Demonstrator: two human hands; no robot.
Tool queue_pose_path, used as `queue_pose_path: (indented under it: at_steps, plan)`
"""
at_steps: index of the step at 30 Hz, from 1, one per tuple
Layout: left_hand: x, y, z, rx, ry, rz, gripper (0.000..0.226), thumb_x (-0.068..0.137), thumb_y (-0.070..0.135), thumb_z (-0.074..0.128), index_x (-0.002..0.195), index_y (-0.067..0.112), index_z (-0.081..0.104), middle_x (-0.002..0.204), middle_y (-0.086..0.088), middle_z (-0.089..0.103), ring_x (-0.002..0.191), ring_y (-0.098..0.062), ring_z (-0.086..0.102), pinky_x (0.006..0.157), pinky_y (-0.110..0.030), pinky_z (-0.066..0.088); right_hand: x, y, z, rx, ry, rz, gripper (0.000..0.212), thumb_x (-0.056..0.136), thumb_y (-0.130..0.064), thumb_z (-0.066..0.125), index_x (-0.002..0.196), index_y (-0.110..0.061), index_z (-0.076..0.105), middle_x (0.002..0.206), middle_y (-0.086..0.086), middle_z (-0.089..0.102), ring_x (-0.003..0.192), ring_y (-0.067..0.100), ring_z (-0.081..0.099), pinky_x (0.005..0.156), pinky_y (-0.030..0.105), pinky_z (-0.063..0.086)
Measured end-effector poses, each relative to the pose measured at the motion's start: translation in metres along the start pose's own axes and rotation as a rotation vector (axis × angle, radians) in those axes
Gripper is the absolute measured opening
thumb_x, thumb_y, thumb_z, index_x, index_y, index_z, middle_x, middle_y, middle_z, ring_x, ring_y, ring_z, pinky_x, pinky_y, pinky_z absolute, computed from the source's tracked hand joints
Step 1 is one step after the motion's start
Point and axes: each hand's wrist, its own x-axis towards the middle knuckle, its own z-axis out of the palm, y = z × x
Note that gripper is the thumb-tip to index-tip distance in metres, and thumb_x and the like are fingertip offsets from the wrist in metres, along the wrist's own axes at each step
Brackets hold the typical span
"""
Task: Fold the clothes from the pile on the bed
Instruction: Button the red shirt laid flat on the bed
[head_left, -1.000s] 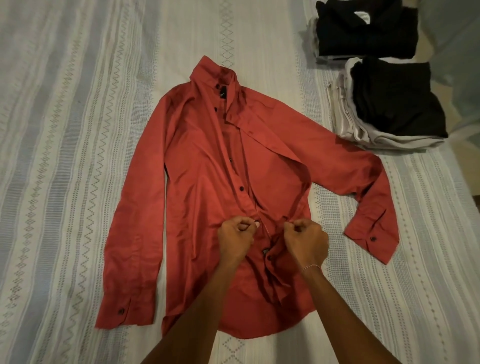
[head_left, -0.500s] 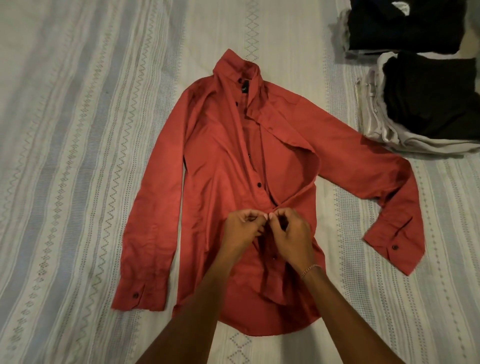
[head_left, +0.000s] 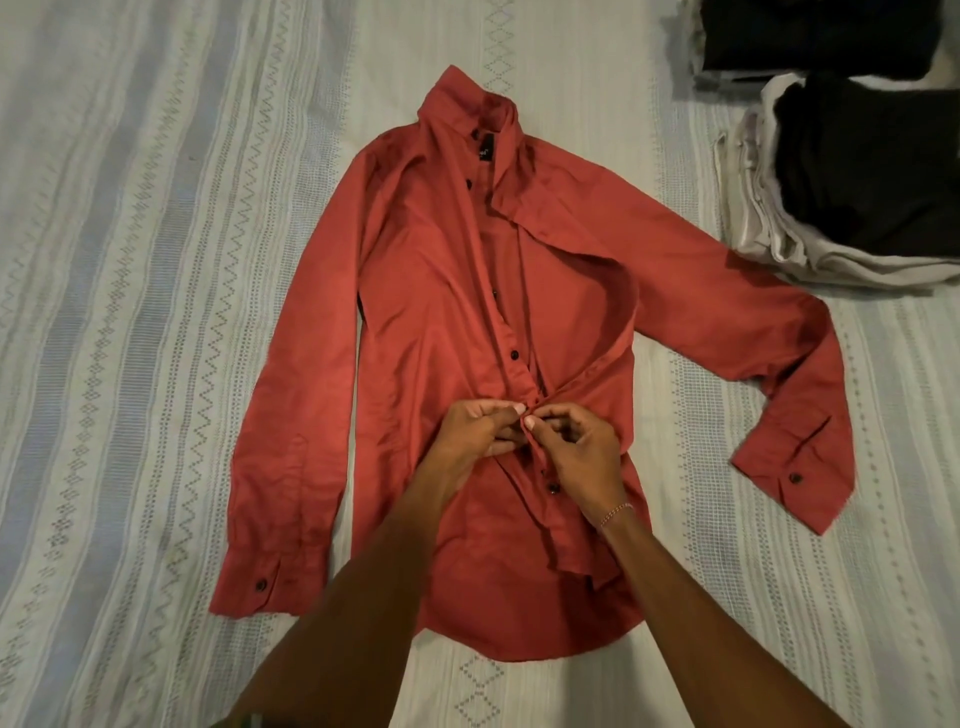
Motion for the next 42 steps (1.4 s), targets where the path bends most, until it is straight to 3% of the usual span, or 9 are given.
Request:
queue_pose_path:
  at_steps: [9, 20, 24, 28, 31, 33, 36, 40, 42]
  plan:
    - [0.004, -0.003, 0.002, -0.019, -0.004, -0.031, 0.011, 0.096, 0.009, 0.064, 0.099, 0.005, 0.074, 0.073, -0.005, 0.075, 0.067, -0.012, 0.071, 0.072, -0.026, 0.06, -0.004, 0.006, 0.006, -0.021, 0.042, -0.075, 0.025, 0.086, -0.018, 0.08, 0.1, -0.038, 0.073, 0.083, -0.008, 0.073, 0.08, 0.009, 0.069, 0.073, 0.022, 0.056]
    - [0.006, -0.006, -0.002, -0.017, -0.035, -0.026, 0.013, 0.095, 0.006, 0.065, 0.099, -0.002, 0.074, 0.075, -0.008, 0.074, 0.066, -0.011, 0.071, 0.066, -0.023, 0.058, -0.005, 0.014, 0.006, -0.036, 0.007, -0.126, 0.025, 0.088, -0.014, 0.076, 0.113, -0.016, 0.076, 0.105, -0.008, 0.074, 0.101, -0.001, 0.068, 0.092, 0.014, 0.05]
    - [0.005, -0.007, -0.004, -0.063, -0.042, -0.014, 0.013, 0.093, 0.016, 0.069, 0.089, 0.006, 0.077, 0.075, -0.007, 0.075, 0.07, -0.013, 0.072, 0.072, -0.026, 0.058, -0.005, 0.014, 0.009, -0.04, -0.006, -0.105, 0.026, 0.088, -0.012, 0.076, 0.115, -0.014, 0.075, 0.101, -0.007, 0.073, 0.095, -0.002, 0.068, 0.087, 0.01, 0.049]
    - [0.006, -0.011, -0.009, -0.045, -0.1, 0.006, 0.017, 0.091, 0.02, 0.073, 0.097, 0.004, 0.078, 0.09, -0.013, 0.077, 0.082, -0.016, 0.074, 0.075, -0.025, 0.057, -0.005, 0.015, 0.01, 0.001, -0.017, -0.081, 0.027, 0.089, -0.011, 0.075, 0.116, -0.015, 0.075, 0.102, -0.006, 0.073, 0.095, 0.0, 0.069, 0.086, 0.01, 0.049]
    - [0.006, -0.011, -0.009, -0.056, -0.11, 0.002, 0.015, 0.092, 0.018, 0.071, 0.098, 0.006, 0.077, 0.087, -0.009, 0.077, 0.081, -0.013, 0.074, 0.072, -0.022, 0.056, -0.004, 0.017, 0.007, -0.005, -0.034, -0.055, 0.03, 0.089, -0.014, 0.076, 0.118, -0.021, 0.074, 0.099, -0.012, 0.072, 0.093, 0.003, 0.069, 0.086, 0.018, 0.054]
    - [0.006, -0.011, -0.008, -0.06, -0.096, 0.0, 0.017, 0.093, 0.019, 0.07, 0.099, 0.004, 0.076, 0.087, -0.009, 0.077, 0.081, -0.013, 0.074, 0.071, -0.021, 0.057, -0.004, 0.018, 0.006, -0.009, -0.057, -0.029, 0.031, 0.09, -0.018, 0.075, 0.119, -0.026, 0.073, 0.093, -0.017, 0.07, 0.087, 0.004, 0.069, 0.075, 0.023, 0.058]
    - [0.008, -0.011, -0.008, -0.039, -0.08, -0.007, 0.024, 0.093, 0.023, 0.071, 0.103, 0.001, 0.075, 0.096, -0.016, 0.076, 0.086, -0.018, 0.074, 0.077, -0.025, 0.058, -0.004, 0.018, 0.005, 0.002, -0.06, -0.022, 0.03, 0.09, -0.018, 0.074, 0.119, -0.027, 0.071, 0.094, -0.012, 0.07, 0.085, 0.001, 0.067, 0.072, 0.015, 0.055]
    - [0.01, -0.011, -0.009, -0.041, -0.081, -0.019, 0.022, 0.093, 0.024, 0.071, 0.097, 0.002, 0.074, 0.098, -0.018, 0.075, 0.088, -0.021, 0.072, 0.078, -0.027, 0.058, -0.005, 0.017, 0.006, 0.026, -0.062, -0.005, 0.03, 0.091, -0.018, 0.074, 0.12, -0.024, 0.073, 0.097, -0.007, 0.07, 0.087, 0.004, 0.068, 0.066, 0.015, 0.056]
    - [0.01, -0.011, -0.008, -0.041, -0.082, -0.018, 0.019, 0.094, 0.024, 0.07, 0.091, 0.005, 0.074, 0.095, -0.016, 0.075, 0.087, -0.021, 0.072, 0.077, -0.028, 0.058, -0.005, 0.017, 0.006, 0.039, -0.055, -0.013, 0.031, 0.09, -0.018, 0.075, 0.121, -0.023, 0.073, 0.102, -0.004, 0.072, 0.09, 0.002, 0.069, 0.071, 0.013, 0.055]
